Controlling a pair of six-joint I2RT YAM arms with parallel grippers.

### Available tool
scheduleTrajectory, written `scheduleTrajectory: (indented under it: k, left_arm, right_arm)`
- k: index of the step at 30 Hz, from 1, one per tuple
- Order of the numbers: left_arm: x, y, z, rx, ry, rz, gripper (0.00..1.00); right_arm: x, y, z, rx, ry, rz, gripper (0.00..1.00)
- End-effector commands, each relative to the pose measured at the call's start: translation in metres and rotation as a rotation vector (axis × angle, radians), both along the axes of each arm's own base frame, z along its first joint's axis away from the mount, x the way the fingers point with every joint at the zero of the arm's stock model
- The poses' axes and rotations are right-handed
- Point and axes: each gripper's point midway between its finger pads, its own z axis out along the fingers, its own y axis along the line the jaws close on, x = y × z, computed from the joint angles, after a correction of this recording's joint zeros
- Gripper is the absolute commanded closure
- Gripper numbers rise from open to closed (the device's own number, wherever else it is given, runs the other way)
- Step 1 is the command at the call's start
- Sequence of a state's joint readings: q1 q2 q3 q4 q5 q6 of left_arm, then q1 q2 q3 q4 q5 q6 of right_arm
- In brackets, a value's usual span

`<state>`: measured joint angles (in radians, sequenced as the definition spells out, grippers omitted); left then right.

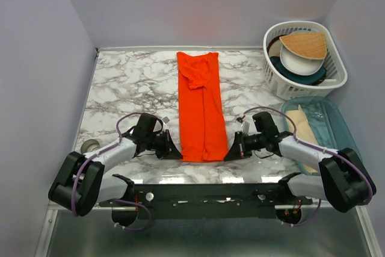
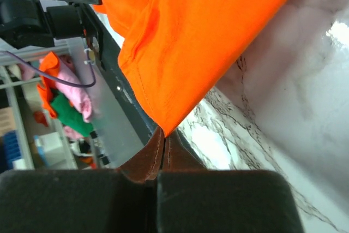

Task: Roll the t-shirts
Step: Roll the T-shirt to the center of the board.

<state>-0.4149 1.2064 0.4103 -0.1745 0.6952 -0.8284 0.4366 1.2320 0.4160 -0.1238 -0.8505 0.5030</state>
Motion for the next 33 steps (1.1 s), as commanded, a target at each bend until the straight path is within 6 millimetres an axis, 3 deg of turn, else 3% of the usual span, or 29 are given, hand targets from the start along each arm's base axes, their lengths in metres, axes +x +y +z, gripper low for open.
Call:
scheduleTrajectory:
  k: [1,6,11,24,33]
  left_arm:
    - [-0.003,-0.014,0.004,-0.042,0.095,0.033,1.00]
    - [-0.030,-0.022,0.000,-0.027,0.128,-0.027,1.00]
    - [-0.044,-0.007,-0.027,0.079,0.231,0.027,1.00]
    - [-0.002,-0.009,-0.008,-0.020,0.092,0.083,1.00]
    - [0.006,-0.028,0.030,-0.188,0.003,0.007,1.00]
  right_arm:
    - [-0.011,0.003,0.003,0.032,0.149,-0.015,0.99]
    - [-0.020,0.001,-0.004,0.010,0.238,-0.031,0.99]
    - [-0.022,0.000,-0.012,0.000,0.269,-0.042,0.99]
    - [-0.003,-0.002,0.002,0.052,0.257,-0.051,0.99]
    - [0.009,0.004,0.024,0.127,0.257,-0.029,0.99]
